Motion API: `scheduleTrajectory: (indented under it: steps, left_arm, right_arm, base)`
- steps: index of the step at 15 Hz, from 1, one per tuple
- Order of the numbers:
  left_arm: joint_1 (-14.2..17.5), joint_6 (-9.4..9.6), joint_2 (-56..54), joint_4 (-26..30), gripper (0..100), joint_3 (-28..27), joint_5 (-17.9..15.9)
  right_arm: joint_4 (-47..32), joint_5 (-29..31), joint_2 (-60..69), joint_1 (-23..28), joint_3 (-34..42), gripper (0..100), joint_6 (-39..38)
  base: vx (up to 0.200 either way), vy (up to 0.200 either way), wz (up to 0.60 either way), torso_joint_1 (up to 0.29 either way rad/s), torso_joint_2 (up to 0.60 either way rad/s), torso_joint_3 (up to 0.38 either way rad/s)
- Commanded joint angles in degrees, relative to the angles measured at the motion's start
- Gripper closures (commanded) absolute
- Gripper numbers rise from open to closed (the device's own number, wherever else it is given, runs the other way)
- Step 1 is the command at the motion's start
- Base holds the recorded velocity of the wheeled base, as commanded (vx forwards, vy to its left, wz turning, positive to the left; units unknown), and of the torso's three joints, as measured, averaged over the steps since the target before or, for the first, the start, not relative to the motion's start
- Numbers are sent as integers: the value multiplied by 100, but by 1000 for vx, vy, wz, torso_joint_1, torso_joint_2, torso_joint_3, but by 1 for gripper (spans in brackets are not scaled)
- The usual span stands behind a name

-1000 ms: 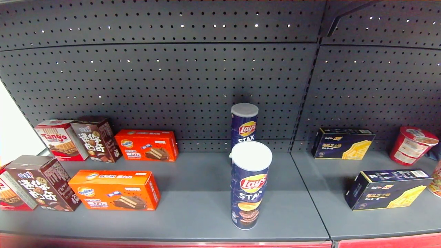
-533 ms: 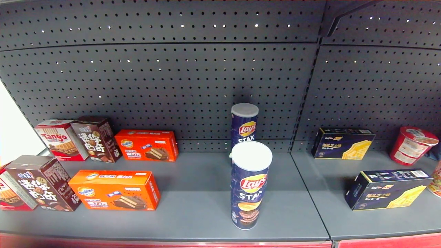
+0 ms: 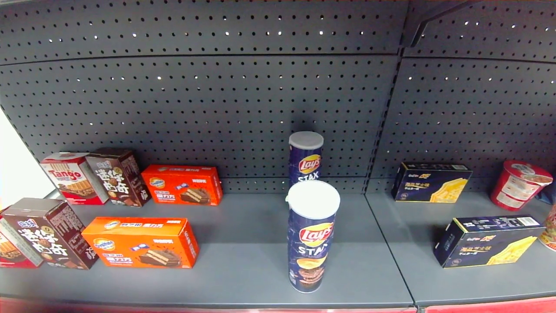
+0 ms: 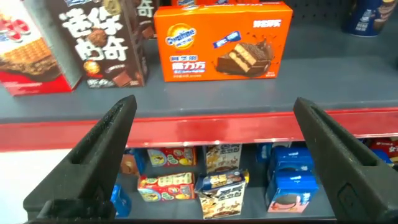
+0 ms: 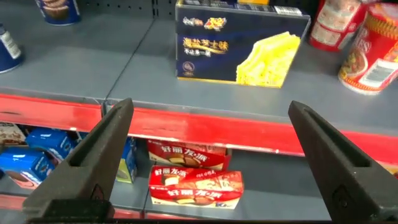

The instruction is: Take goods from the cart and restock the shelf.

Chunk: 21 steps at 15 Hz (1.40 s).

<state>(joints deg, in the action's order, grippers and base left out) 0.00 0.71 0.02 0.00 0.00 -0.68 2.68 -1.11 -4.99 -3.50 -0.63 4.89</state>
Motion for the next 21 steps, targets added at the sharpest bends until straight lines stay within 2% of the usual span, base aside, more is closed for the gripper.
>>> scheduleTrajectory:
  steps: [1,12,14,21]
  left_arm:
    - [-9,8,-2,9,0,0,-2]
    - [0,-36,-2,0,0,0,103]
    - [-9,-36,-2,0,0,0,130]
    - [-9,-79,-2,0,0,0,147]
  right_arm:
    - [-5,-12,-29,-2,2,0,12]
    - [-13,-74,-29,-2,2,0,30]
    - [-13,-74,-29,7,2,0,39]
    - [-13,-82,-29,-2,2,0,126]
  base:
    - [0,0,0,0,0,0]
    - [0,0,0,0,0,0]
    - [0,-200,0,5,2,2]
    - [0,0,0,0,0,0]
